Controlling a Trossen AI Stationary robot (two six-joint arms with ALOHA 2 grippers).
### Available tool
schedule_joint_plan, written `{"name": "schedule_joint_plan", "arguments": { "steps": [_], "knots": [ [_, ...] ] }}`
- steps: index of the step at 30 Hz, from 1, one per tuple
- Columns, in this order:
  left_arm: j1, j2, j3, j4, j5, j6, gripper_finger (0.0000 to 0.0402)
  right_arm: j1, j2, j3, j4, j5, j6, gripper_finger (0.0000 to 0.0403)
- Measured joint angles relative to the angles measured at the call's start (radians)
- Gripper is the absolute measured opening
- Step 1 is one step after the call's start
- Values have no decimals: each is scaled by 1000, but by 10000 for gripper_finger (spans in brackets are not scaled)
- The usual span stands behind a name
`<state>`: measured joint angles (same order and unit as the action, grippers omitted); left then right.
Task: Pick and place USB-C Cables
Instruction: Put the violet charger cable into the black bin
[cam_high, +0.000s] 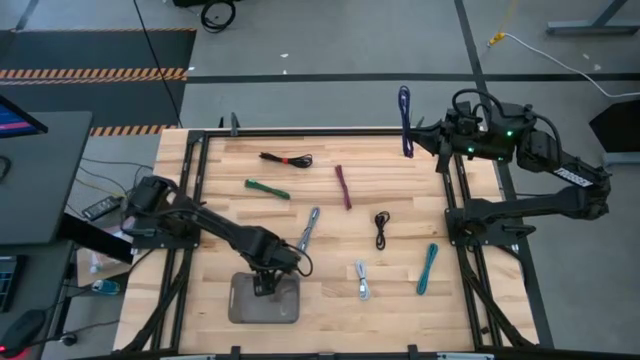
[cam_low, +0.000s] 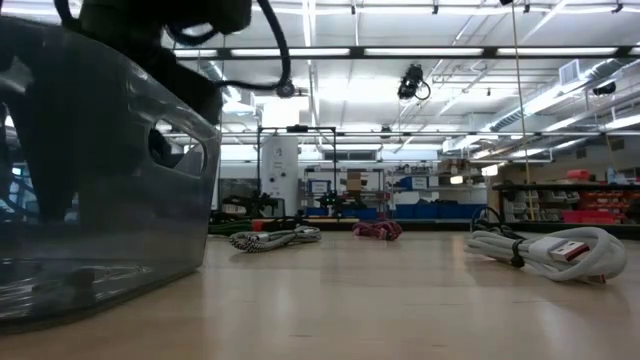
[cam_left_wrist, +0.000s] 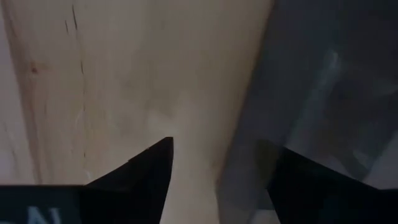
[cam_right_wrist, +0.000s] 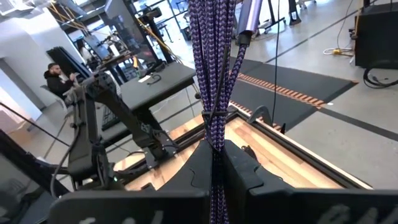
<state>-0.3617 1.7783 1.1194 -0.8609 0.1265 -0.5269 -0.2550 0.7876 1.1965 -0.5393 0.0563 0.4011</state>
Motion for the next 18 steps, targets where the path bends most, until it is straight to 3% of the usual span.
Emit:
{"name": "schedule_joint_plan", "arguments": {
  "steps": [4, 10, 18],
  "knots": [
    [1, 39, 0, 5, 8, 0, 184, 0, 0, 0, 10, 0, 8, 17],
    [12, 57, 0, 10, 21, -8, 20, 0, -7, 0, 31, 2, 8, 17],
    [42, 47, 84, -10, 23, 41, 5, 0, -32, 0, 46, 11, 8, 17]
  ]
}}
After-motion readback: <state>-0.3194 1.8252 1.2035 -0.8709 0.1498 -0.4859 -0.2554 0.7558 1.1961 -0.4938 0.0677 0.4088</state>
